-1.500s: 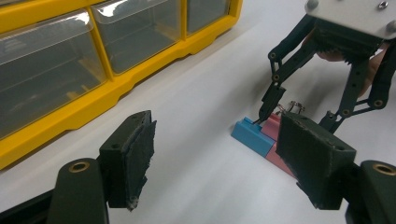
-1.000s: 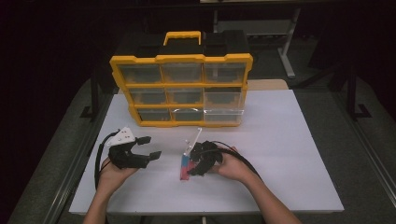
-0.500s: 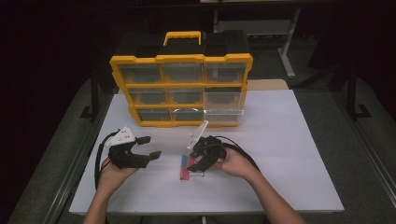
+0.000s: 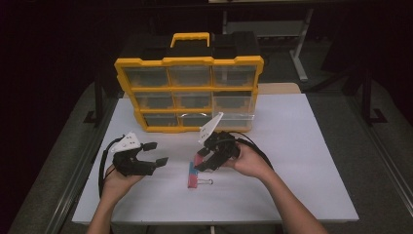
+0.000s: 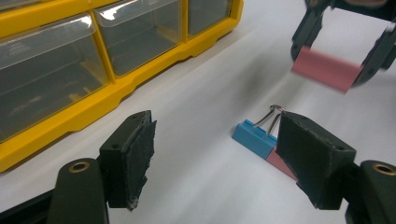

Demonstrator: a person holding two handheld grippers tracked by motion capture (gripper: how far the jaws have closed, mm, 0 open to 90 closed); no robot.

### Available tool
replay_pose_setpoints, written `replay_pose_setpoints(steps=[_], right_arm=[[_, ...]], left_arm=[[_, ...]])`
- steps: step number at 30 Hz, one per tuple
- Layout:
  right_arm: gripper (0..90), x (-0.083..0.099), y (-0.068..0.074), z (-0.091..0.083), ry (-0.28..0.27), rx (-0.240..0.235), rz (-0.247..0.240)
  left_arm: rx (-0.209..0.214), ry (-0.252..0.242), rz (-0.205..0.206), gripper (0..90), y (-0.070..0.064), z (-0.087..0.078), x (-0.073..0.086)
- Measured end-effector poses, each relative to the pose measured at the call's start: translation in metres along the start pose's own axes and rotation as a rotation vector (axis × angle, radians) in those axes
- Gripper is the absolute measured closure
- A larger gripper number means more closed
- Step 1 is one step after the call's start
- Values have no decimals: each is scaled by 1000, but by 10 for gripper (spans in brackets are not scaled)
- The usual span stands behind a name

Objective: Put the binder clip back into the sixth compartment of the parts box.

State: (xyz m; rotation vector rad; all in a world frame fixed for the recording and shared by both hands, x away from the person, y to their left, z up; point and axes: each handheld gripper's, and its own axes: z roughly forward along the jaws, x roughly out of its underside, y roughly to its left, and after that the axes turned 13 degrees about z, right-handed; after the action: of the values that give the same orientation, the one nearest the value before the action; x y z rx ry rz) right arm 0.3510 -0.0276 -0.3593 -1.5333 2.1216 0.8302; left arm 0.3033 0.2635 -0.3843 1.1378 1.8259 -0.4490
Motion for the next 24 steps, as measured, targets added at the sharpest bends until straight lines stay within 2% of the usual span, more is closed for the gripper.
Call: replay_pose_setpoints(steps=[3,7,11,17,18,19,20,21,22,24], right_arm=[[485,-6,1,-9,-12,0,-7],[485,-15,2,-22,-34,4,-27],[485,-22,4,-32,-39,18,-30],[485,-29,0,-47,-48,29,-28],[485,-33,0,-55,-55,40,-29],[485,-33,0,-55,-55,40,-29],[485,-38,0,-66,-75,49,-35],[485,-38,0,-66,-75,49,-35],[485,-42,-1,-76,-92,49,-36],[485,-45,-1,-81,-98,55,-37]], left_arm=[[-4,-7,-17,274,-1,1,0],[-7,-6,5,275,0,1,0],[-8,-22,-8,275,-2,2,-1],[-7,-12,-9,275,-1,2,-1],[-8,-16,-7,275,-1,1,-1],[-8,-17,-13,275,-1,1,-1],[-11,-19,-18,275,-1,1,-1],[-11,-19,-18,275,-1,1,-1],[-10,-19,-21,275,-1,0,-1],[-10,-18,-18,275,-1,0,-1]])
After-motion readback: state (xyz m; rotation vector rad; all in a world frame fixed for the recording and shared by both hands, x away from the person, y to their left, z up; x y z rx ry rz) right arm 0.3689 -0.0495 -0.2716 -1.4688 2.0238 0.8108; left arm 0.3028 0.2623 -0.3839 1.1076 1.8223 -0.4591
